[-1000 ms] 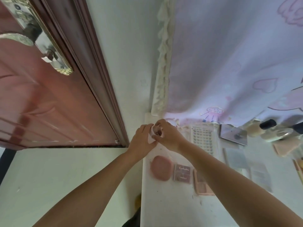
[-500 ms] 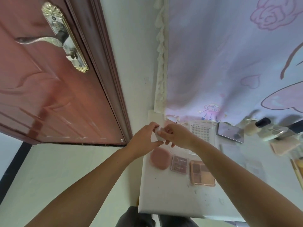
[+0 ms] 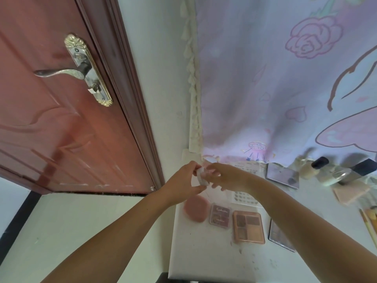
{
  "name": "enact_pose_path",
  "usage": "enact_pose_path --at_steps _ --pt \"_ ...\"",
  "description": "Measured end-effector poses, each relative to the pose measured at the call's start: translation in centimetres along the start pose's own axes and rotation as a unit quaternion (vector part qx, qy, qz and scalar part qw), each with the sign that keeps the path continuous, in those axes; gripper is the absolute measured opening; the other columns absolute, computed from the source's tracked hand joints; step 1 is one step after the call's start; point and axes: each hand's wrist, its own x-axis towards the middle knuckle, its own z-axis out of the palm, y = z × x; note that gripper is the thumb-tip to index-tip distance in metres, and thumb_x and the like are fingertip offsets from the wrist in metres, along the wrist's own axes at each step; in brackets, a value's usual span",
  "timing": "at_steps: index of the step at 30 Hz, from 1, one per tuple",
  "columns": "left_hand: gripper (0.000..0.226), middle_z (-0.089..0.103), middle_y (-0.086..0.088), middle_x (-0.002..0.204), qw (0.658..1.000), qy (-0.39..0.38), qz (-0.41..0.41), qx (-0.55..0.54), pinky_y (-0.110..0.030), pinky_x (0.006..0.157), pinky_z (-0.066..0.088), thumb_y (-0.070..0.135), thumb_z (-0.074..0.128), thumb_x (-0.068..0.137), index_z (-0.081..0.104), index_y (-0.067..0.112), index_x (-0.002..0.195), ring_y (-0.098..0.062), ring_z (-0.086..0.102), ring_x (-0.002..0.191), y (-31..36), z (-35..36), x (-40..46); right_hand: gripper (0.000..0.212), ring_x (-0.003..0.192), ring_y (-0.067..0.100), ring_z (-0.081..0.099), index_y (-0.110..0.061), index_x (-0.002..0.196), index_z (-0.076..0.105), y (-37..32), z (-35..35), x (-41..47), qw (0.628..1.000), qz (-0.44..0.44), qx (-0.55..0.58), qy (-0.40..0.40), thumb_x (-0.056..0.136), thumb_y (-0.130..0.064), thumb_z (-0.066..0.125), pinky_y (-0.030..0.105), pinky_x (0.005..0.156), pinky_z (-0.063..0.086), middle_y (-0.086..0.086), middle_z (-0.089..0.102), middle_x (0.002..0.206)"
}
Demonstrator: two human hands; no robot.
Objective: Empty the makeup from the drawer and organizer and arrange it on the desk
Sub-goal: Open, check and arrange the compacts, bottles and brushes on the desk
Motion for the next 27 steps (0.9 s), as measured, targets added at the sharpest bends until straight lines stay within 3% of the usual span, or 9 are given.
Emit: enact_pose_path --at_steps 3,5,7,11,15,19,22,25,27 --pt "0.039 0.053 0.012 0.112 1.0 -0.002 0.005 0.016 -0.017 0.085 0.04 0.03 0.069 0.082 0.046 0.026 0.112 -0.003 0.048 0.105 0.1 0.0 0.3 0.044 0.078 0.017 0.065 -0.01 0.098 0.058 -1.0 -0.2 0.0 0.999 0.039 -0.01 0.005 0.097 -0.048 0.036 0.022 0.062 0.049 0.004 0.067 0.092" --pt "0.041 0.052 0.011 0.113 1.0 -0.006 0.009 0.016 -0.016 0.085 0.038 0.03 0.07 0.081 0.046 0.025 0.115 -0.004 0.048 0.105 0.0 -0.1 0.4 0.032 0.084 0.016 0.064 -0.015 0.111 0.053 -0.7 -0.5 0.1 1.0 0.012 -0.009 0.012 0.094 -0.042 0.051 0.025 0.068 0.053 0.003 0.065 0.101" --pt "0.044 0.053 0.009 0.115 1.0 -0.01 0.008 0.018 -0.017 0.086 0.037 0.03 0.07 0.081 0.046 0.024 0.118 -0.005 0.048 0.107 -0.2 -0.3 0.3 0.044 0.093 0.019 0.061 -0.022 0.125 0.043 -0.3 -0.8 0.0 1.0 -0.012 -0.005 0.005 0.087 -0.031 0.064 0.03 0.077 0.054 0.001 0.059 0.111" --pt "0.045 0.052 0.009 0.114 1.0 -0.007 -0.004 0.021 -0.018 0.086 0.037 0.029 0.069 0.081 0.043 0.024 0.118 -0.005 0.048 0.106 -0.8 -0.3 0.3 0.053 0.096 0.02 0.061 -0.023 0.124 0.04 0.5 -1.1 -0.1 0.998 -0.043 0.014 0.032 0.081 -0.02 0.07 0.033 0.086 0.054 0.003 0.059 0.11" --pt "0.059 0.049 0.014 0.114 0.997 0.007 -0.063 -0.037 -0.021 0.09 0.039 0.028 0.068 0.083 0.035 0.029 0.132 -0.001 0.05 0.1 -2.5 0.3 -0.4 0.05 0.097 0.018 0.062 -0.018 0.121 0.039 2.6 -1.3 0.0 0.985 -0.004 0.152 0.077 0.082 -0.012 0.069 0.026 0.077 0.055 0.001 0.056 0.109" --pt "0.048 0.053 0.02 0.11 0.983 0.044 -0.132 -0.116 -0.028 0.095 0.045 0.022 0.069 0.082 0.045 0.03 0.123 -0.004 0.055 0.1 -5.6 2.0 -0.5 0.049 0.1 0.01 0.054 -0.019 0.126 0.042 4.8 0.3 1.9 0.993 0.02 0.081 0.088 0.084 -0.015 0.067 0.011 0.071 0.043 -0.005 0.053 0.11" --pt "0.043 0.058 0.012 0.111 0.97 0.068 -0.174 -0.158 -0.022 0.09 0.045 0.019 0.069 0.079 0.046 0.028 0.115 -0.009 0.057 0.107 -7.0 3.5 0.1 0.044 0.103 0.014 0.06 -0.019 0.121 0.048 5.6 2.0 5.3 0.986 0.008 0.111 0.122 0.082 -0.014 0.068 0.024 0.082 0.05 0.0 0.059 0.112" --pt "0.044 0.059 0.011 0.109 0.963 0.093 -0.187 -0.17 -0.024 0.085 0.046 0.022 0.069 0.079 0.046 0.025 0.117 -0.009 0.057 0.102 -7.2 4.3 1.6 0.05 0.08 0.013 0.059 -0.02 0.126 0.043 4.8 3.2 9.4 0.978 0.004 0.121 0.168 0.082 -0.017 0.066 0.03 0.068 0.051 0.005 0.061 0.107" --pt "0.044 0.059 0.011 0.107 0.965 0.118 -0.184 -0.145 -0.03 0.086 0.048 0.026 0.069 0.079 0.047 0.023 0.117 -0.011 0.057 0.1 -7.4 4.6 2.6 0.056 0.082 0.017 0.054 -0.021 0.131 0.04 4.4 4.0 11.8 0.976 -0.001 0.073 0.206 0.081 -0.023 0.066 0.029 0.071 0.046 0.005 0.059 0.106"
